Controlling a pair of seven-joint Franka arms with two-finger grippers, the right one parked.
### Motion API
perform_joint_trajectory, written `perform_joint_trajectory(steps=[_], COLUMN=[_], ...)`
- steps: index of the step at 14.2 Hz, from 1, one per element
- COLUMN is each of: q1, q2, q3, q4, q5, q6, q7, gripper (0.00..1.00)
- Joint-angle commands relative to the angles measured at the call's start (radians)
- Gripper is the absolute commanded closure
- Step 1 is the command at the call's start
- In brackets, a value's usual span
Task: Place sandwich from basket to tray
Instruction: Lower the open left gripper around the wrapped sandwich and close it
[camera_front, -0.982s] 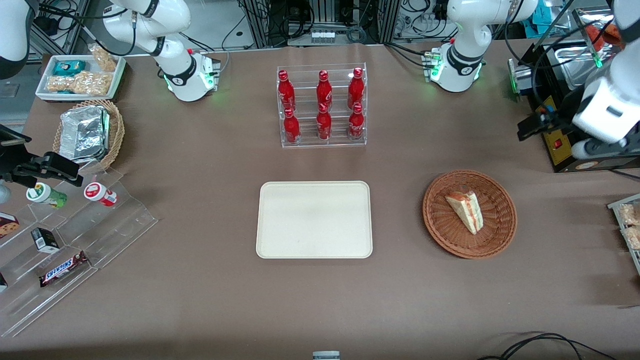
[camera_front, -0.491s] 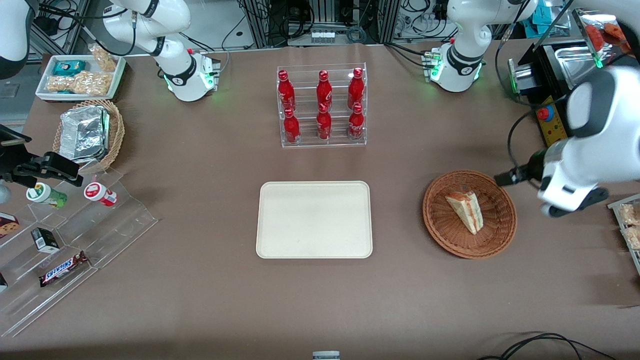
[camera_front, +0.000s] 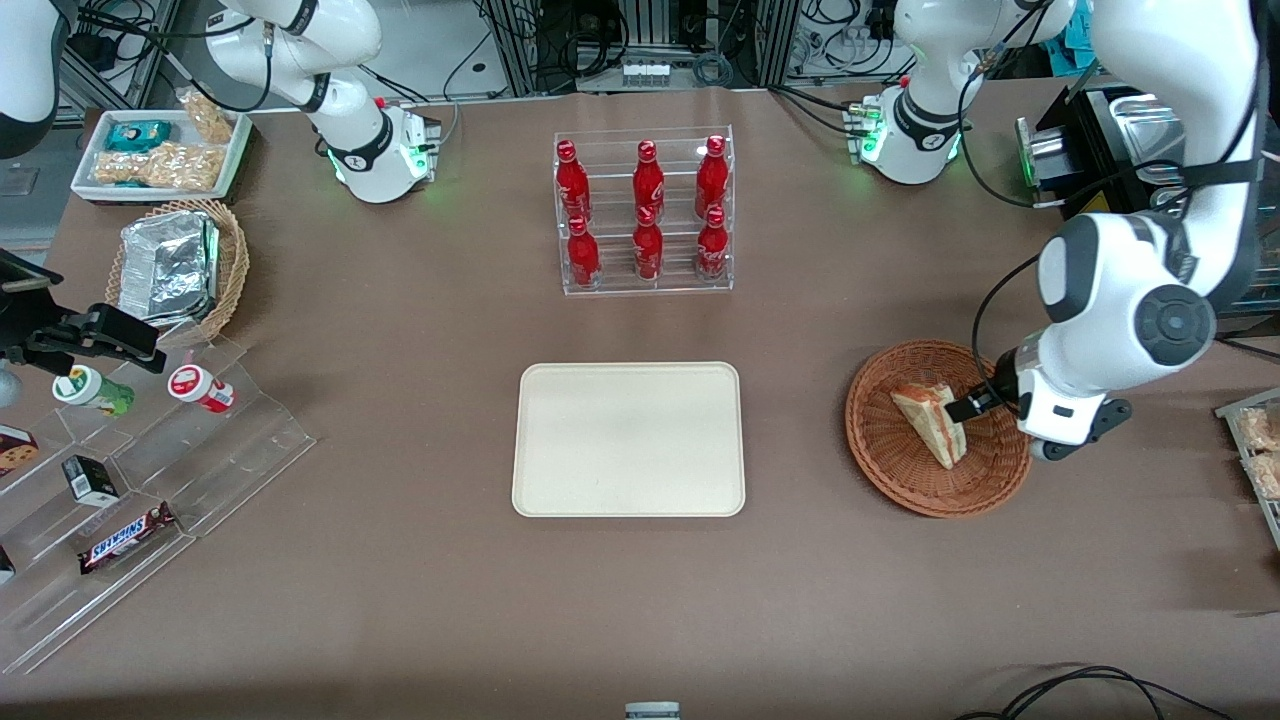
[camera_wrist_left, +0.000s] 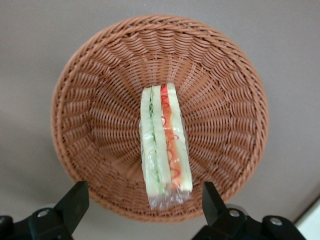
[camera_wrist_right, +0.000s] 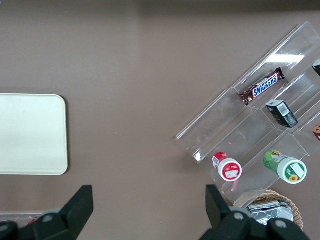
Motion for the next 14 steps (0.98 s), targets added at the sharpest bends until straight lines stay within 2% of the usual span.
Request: perform_joint_trajectory(steps=[1, 5, 13, 14], q1=[-0.013, -0.039, -0.053, -0.053], q2=[-0.008, 0.04, 0.063, 0.069], q3=[0.005, 0.002, 0.003, 0.003], q4=[-0.093, -0.091, -0.082, -0.076], q5=[0.005, 0.006, 0.006, 0.005], q6=[0.108, 0.118, 0.134, 0.134], q7=[-0.079, -0.172, -0.183, -0.192], gripper=[0.0, 0.0, 0.0, 0.08])
